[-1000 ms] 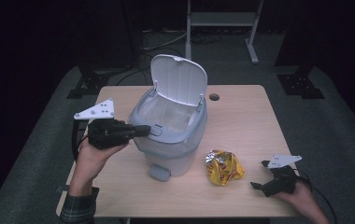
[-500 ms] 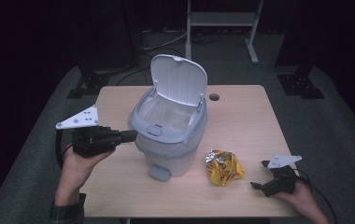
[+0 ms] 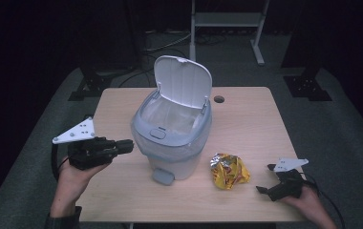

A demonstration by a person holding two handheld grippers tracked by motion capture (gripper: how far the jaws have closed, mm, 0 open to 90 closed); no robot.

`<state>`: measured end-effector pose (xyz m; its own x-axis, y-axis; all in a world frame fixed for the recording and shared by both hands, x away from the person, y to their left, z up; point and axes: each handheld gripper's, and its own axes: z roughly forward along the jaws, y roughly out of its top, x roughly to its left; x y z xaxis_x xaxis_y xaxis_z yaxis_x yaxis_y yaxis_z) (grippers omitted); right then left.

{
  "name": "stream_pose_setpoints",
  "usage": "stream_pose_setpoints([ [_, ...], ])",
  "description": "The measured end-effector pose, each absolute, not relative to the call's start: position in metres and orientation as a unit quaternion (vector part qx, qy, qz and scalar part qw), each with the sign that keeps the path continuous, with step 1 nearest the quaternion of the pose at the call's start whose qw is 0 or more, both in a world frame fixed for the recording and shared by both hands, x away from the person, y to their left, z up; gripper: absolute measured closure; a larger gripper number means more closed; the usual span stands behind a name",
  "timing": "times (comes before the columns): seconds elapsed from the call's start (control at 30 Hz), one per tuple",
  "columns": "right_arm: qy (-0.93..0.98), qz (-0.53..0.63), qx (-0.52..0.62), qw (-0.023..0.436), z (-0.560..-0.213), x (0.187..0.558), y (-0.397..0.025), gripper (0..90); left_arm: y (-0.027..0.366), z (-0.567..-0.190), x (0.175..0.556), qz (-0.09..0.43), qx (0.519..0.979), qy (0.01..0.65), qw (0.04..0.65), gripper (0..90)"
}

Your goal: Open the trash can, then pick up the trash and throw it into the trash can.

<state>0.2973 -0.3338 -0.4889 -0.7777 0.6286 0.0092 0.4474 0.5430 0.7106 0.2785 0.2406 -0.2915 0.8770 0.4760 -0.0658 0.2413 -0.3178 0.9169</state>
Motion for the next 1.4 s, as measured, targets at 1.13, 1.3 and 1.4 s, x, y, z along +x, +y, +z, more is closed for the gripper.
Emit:
stream_pose_setpoints([
  [1.13, 0.870, 0.364, 0.309, 0.124, -0.489, 0.297, -0.334, 0.0, 0.268, -0.387, 0.276, 0.162, 0.814, 0.285, 0.478, 41.7],
  [1.3, 0.870, 0.364, 0.309, 0.125, -0.489, 0.297, -0.334, 0.0, 0.268, -0.402, 0.277, 0.176, 0.815, 0.302, 0.461, 31.2],
  [1.4, 0.870, 0.364, 0.309, 0.125, -0.489, 0.297, -0.334, 0.0, 0.267, -0.411, 0.279, 0.184, 0.816, 0.312, 0.450, 21.1],
])
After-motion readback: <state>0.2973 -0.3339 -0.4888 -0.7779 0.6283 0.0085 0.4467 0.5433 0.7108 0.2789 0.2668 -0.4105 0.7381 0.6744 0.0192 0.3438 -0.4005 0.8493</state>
